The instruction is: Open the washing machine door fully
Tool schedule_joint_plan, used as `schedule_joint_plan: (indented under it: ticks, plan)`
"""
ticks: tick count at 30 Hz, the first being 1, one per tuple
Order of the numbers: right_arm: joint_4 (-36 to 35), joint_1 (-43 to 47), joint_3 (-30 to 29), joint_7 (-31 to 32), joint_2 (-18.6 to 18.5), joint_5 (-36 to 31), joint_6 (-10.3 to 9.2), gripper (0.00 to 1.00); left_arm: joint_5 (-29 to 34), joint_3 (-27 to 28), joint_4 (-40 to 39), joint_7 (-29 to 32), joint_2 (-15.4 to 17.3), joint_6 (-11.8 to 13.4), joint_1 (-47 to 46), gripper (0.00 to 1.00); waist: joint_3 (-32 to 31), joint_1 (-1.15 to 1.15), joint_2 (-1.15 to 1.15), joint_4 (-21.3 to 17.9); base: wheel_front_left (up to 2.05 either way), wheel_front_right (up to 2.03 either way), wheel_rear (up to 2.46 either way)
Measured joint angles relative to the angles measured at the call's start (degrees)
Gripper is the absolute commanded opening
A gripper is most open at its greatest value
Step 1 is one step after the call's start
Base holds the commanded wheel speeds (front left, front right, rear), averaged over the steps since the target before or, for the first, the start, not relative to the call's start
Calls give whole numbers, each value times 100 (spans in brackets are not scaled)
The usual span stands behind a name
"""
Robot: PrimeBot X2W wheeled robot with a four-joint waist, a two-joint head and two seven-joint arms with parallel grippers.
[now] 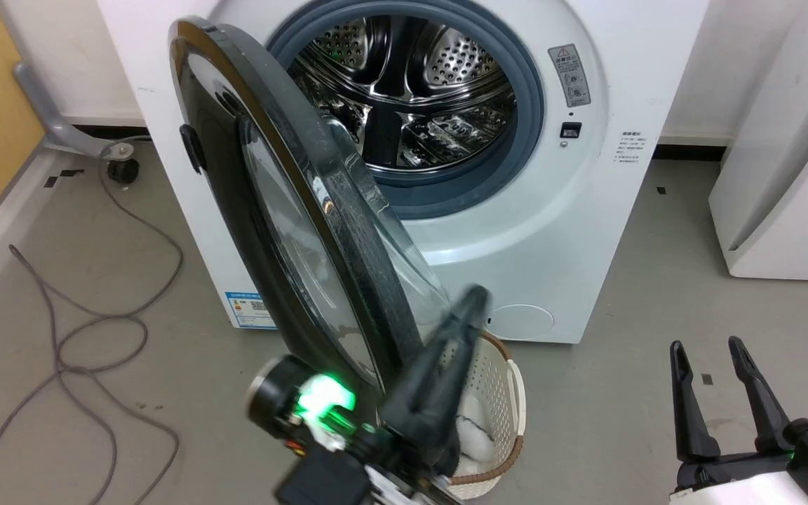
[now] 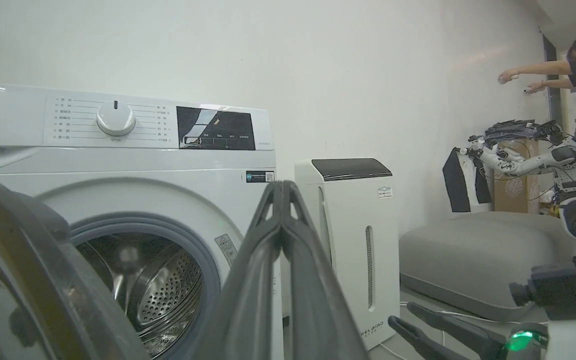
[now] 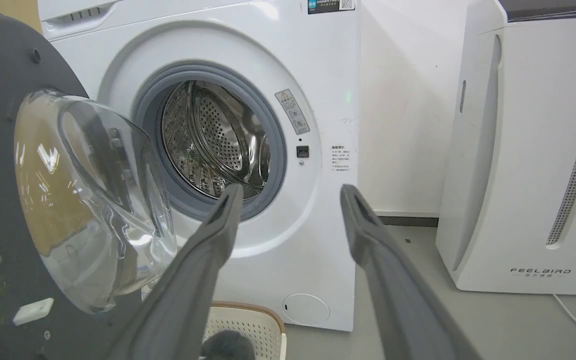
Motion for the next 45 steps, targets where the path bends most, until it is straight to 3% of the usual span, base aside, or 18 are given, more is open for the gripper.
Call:
schedule_joint_plan:
  ticks: [10,18,27,45]
  plan:
    - [3,0,7,0,0,-10,0,100,33,-710,315,0,0,-119,1,0,33,0,0,-13,0,0,0]
    - [10,-2,18,0,0,-11,0,100,133,-938,727,-1,1,-185,38,0,91,0,0,71,0,0,0]
    - [40,-9,53,0,1,-21,0,100,134,-855,1199,-1,1,-192,68,0,163,0,0,97,0,0,0]
    - [136,-92,16,0,1,-53,0,100,-33,-147,1919,-1,-5,68,183,0,324,0,0,163,0,0,0]
